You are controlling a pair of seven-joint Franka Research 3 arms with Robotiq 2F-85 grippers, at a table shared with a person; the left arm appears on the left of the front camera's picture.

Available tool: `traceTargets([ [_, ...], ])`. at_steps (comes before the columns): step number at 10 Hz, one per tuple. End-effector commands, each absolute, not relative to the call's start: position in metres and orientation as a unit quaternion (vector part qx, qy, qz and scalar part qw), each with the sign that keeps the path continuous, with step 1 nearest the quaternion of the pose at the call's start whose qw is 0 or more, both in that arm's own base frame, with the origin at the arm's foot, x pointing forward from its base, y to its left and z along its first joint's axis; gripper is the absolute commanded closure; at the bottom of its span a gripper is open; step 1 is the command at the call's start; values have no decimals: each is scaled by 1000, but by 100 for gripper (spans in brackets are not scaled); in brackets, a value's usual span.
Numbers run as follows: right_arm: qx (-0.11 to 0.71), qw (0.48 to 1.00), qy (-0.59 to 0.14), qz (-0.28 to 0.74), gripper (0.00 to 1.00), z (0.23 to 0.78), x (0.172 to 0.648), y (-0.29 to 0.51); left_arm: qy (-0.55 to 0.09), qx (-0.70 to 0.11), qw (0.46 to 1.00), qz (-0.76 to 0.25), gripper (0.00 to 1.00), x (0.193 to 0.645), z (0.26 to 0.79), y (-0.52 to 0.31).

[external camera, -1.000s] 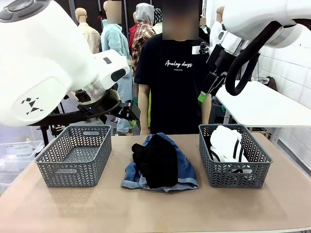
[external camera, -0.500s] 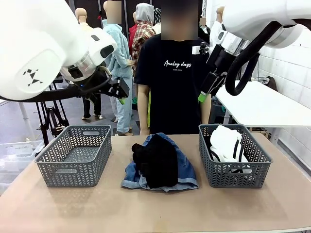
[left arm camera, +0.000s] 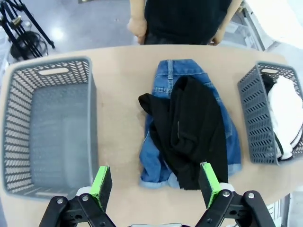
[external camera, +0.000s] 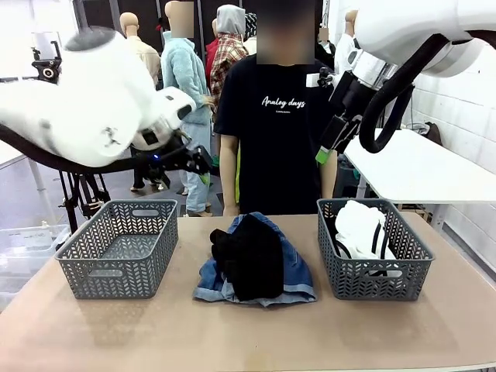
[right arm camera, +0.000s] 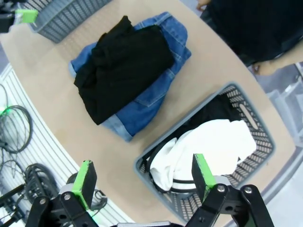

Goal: Sort the tops and bottoms.
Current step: Lift clothes from the center of the table with your left hand.

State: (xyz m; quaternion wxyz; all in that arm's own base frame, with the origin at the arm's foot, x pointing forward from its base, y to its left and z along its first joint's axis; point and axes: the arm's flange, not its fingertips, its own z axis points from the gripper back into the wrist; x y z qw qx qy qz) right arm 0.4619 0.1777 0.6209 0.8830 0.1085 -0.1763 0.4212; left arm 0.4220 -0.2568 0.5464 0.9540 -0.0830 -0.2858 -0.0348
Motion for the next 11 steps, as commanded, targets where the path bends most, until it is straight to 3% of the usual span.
traceTargets([
  [1, 101, 887, -175, 416, 0, 621, 461, 179, -258, -109, 960, -26, 4, 459, 532, -274],
  [3, 101, 887, -175, 416, 0, 621, 461, 179, -222, -124, 967, -33, 4, 460, 514, -292],
  [4, 101, 887, -175, 416, 0, 621, 461, 179, -240, -66, 968, -30, 4, 429, 532, -282],
  [5, 101, 887, -175, 416, 0, 621, 461, 179, -237, -109, 965, -35, 4, 467, 501, -282],
  [8, 101, 887, -175, 416, 0, 621, 461, 179, -222, -96, 969, -47, 4, 460, 494, -301],
  [10, 101, 887, -175, 416, 0, 621, 461, 179, -166, -129, 975, -73, 4, 489, 458, -335],
  [11, 101, 887, -175, 416, 0, 621, 461, 179, -141, -105, 981, -79, 4, 504, 441, -352],
])
